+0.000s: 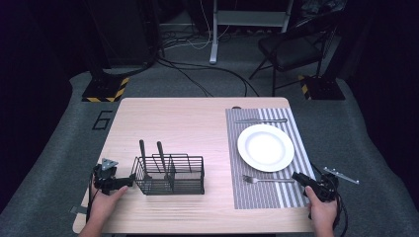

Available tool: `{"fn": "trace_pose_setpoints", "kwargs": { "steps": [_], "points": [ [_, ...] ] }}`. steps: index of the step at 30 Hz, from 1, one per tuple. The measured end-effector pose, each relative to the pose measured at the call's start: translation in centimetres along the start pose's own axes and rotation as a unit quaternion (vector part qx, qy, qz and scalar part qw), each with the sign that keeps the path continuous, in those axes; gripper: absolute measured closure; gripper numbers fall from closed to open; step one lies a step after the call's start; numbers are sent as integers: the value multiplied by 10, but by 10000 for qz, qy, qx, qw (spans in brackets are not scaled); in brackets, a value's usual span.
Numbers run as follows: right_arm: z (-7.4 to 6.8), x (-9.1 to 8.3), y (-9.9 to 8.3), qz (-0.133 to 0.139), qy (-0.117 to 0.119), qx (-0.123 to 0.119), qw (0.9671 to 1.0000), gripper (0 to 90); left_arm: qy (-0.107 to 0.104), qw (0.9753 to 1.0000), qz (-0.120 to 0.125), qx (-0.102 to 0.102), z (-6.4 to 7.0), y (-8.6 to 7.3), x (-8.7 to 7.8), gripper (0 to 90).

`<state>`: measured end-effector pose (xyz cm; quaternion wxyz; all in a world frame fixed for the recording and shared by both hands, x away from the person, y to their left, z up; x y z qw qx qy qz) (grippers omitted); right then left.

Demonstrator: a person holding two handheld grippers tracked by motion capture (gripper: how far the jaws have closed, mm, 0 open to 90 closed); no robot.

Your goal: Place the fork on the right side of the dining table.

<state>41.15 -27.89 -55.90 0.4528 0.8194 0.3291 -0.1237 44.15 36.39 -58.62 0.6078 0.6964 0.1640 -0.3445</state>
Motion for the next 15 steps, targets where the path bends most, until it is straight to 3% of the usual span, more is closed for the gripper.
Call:
{"fn": "trace_pose_setpoints", "kwargs": {
  "steps": [8,13,15],
  "points": [
    [-8,-2,2,39,10,-234,9997,599,0,10000,-2,-1,0,0,0,37],
    [-23,-3,3,51,91,-565,9984,569,3,10000,-2,-2,0,0,0,38],
    [-29,-3,2,-1,124,-567,9983,563,3,10000,-3,-13,0,0,0,37]
  ]
}}
Point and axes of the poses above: each handheld gripper's, and its own axes: x roughly forward along the jaws, y roughly out of its top, z roughly to its right, the point moved 8 cm from there along x, roughly forward along the jaws, and after that the axes turned 3 degrees about x, right-handed, at the moved point
